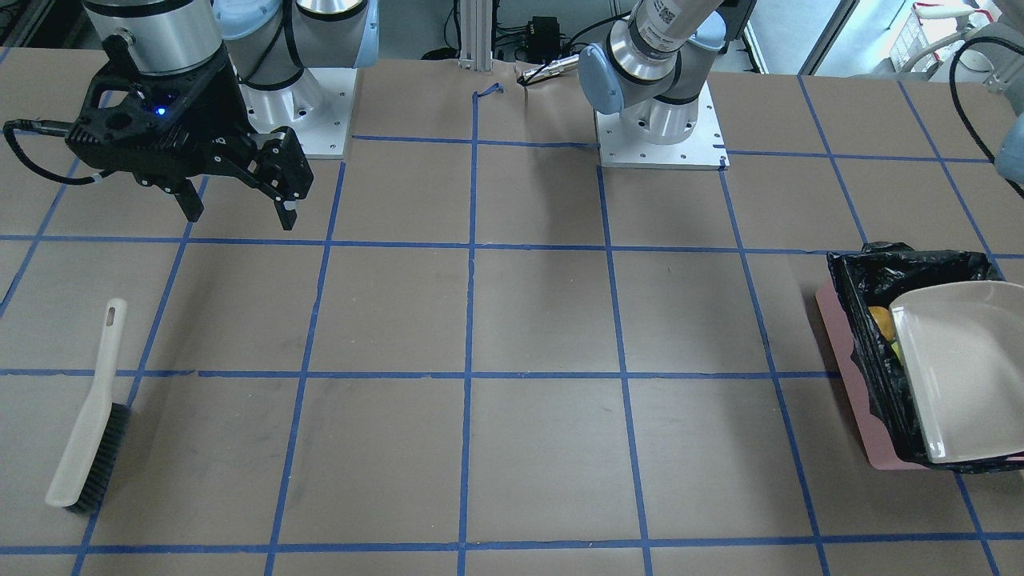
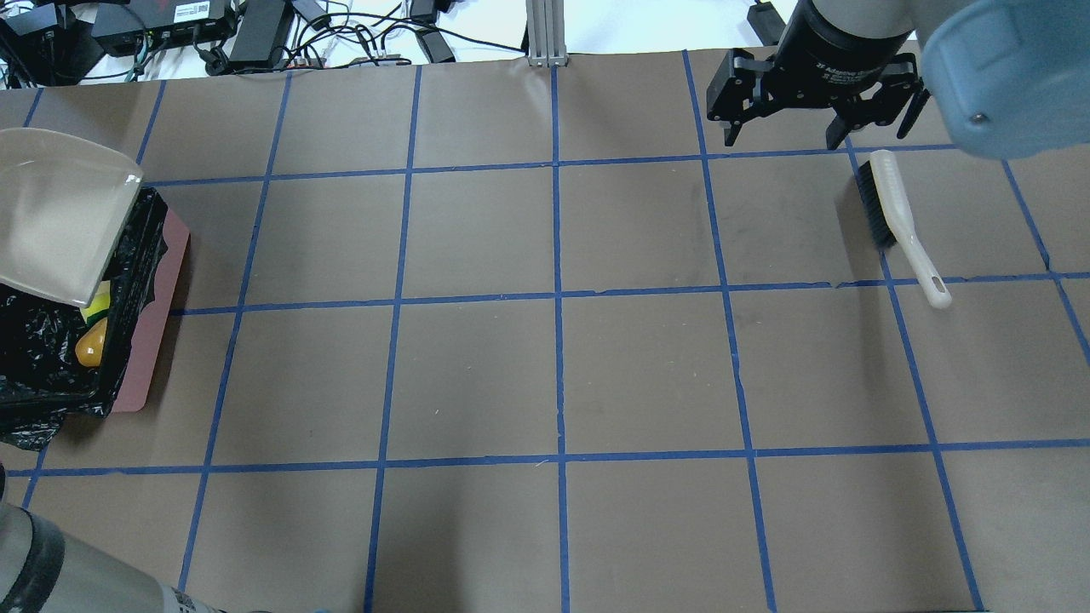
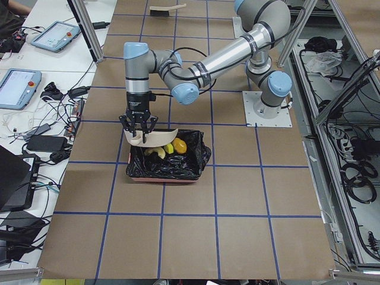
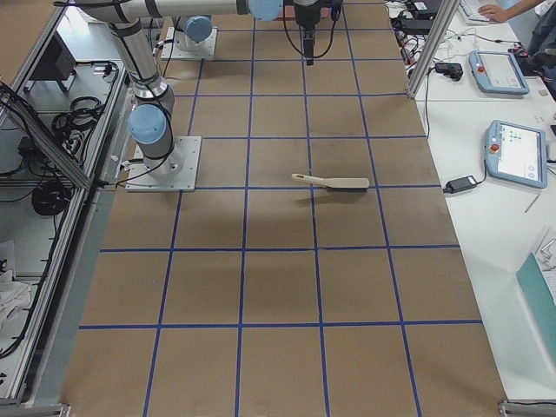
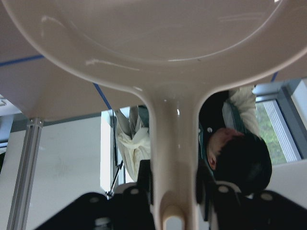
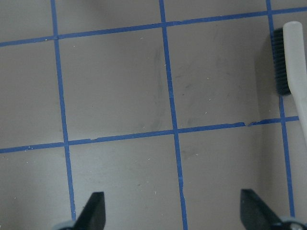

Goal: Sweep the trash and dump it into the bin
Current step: 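Bring the empty dustpan back with the left gripper while the right releases the brush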

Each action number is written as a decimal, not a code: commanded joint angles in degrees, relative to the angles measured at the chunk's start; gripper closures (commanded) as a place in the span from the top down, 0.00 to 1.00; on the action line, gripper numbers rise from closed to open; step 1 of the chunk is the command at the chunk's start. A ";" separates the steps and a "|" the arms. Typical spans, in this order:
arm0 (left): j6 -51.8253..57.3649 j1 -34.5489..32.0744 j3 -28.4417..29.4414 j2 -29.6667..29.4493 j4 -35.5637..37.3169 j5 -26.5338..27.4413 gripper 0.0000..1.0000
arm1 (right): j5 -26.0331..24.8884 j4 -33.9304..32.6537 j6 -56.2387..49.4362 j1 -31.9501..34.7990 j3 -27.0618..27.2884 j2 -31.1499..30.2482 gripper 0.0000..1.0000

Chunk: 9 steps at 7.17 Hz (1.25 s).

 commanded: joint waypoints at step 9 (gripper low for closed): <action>-32.50 -22.11 -0.40 -9.59 -5.94 -20.15 0.00 | 0.81 2.62 0.04 0.22 0.23 -0.48 1.00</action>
